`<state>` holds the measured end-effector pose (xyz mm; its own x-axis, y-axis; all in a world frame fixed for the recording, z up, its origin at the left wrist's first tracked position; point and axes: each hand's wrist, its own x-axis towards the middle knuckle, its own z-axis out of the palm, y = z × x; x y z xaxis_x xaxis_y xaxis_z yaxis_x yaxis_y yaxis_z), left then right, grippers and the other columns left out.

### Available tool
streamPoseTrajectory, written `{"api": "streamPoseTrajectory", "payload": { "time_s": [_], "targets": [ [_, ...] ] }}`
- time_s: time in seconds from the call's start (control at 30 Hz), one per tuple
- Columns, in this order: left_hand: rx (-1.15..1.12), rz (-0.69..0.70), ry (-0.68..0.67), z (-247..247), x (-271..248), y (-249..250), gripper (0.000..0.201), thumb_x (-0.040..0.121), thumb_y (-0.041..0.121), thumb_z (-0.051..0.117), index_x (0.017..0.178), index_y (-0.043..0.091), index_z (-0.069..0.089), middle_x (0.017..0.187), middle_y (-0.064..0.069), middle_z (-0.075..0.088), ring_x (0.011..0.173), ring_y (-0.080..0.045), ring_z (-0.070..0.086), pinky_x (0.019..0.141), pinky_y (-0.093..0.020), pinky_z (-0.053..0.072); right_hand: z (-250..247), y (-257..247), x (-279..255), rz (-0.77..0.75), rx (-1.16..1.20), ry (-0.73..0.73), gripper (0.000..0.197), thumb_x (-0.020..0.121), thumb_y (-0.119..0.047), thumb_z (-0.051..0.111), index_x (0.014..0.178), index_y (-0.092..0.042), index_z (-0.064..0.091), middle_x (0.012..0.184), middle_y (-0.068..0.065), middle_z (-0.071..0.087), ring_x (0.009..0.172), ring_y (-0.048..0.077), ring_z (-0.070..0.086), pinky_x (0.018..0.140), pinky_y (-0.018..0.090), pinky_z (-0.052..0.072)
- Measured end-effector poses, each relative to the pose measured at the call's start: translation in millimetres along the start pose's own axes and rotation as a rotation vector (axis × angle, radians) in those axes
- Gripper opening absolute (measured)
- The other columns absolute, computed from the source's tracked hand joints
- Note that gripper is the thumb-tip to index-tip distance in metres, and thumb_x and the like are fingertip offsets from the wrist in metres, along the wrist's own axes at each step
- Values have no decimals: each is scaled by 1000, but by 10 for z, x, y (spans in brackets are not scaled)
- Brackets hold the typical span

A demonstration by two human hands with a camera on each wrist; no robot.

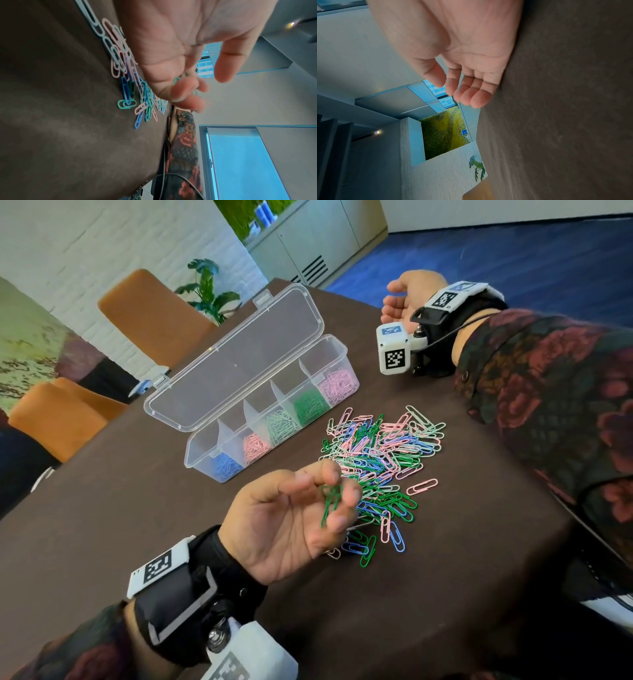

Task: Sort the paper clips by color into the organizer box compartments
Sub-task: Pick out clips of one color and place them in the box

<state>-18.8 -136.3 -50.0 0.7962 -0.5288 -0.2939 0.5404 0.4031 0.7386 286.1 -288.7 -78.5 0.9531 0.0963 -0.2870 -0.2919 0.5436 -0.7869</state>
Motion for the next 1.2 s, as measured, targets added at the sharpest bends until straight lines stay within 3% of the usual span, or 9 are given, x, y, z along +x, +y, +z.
{"api": "streamPoseTrajectory", "payload": {
  "time_s": [0.1,0.27,0.43,0.5,0.57,0.67,0.8,1.07,1.2],
  "targets": [
    [49,-5,55,-13,15,-2,13,92,15,52,91,3,57,96,-14,59,78,-20,56,56,-20,45,-1,0,-4,0,2,-6,15,91,-15,45,92,-9,59,74,7,58,60,19,57,56,26,51],
    [274,41,234,-57,55,27,22,73,15,76,86,7,60,65,-5,49,56,-14,52,39,-15,41,-6,-6,-1,9,20,-3,14,91,-14,45,88,-9,58,72,7,58,59,20,56,56,26,51],
    [399,21,330,-59,65,67,17,78,-1,61,89,10,67,63,-4,51,41,-7,39,34,-13,30,-1,-11,9,23,22,3,13,91,-12,46,89,-6,58,73,7,57,61,20,56,59,28,51],
    [670,-14,300,16,42,64,16,87,8,51,85,11,67,60,3,51,40,-1,34,37,-10,27,2,-13,7,21,19,7,12,90,-11,46,88,-6,57,72,7,57,61,19,56,59,28,51],
    [1081,-64,211,82,13,78,9,90,16,58,87,10,64,60,7,54,50,0,43,49,-10,36,1,-13,7,15,15,8,12,89,-11,47,88,-6,58,73,7,58,61,20,57,59,28,52],
    [1609,-139,127,67,-2,114,10,82,31,66,90,27,64,69,-4,55,63,-6,49,64,-22,42,-11,-12,8,9,6,11,13,88,-11,48,89,-7,59,73,7,60,62,19,58,60,28,53],
    [1946,-40,38,73,32,125,13,80,25,67,93,26,64,77,9,55,68,2,48,63,-8,34,-4,2,0,4,-9,9,13,88,-11,48,88,-7,59,73,6,60,61,19,58,59,27,53],
    [2018,-36,-18,38,80,138,11,78,22,64,78,26,55,74,11,50,69,-4,45,63,-17,37,-9,-6,-18,2,-18,0,13,89,-12,48,89,-7,59,73,6,59,61,19,58,60,27,53],
    [1607,-98,76,32,48,175,14,79,19,67,75,25,54,69,11,49,63,-4,44,61,-15,38,-19,-1,-19,-1,-12,-6,14,89,-13,47,89,-7,60,75,6,60,62,19,59,62,28,54]
  ]
}}
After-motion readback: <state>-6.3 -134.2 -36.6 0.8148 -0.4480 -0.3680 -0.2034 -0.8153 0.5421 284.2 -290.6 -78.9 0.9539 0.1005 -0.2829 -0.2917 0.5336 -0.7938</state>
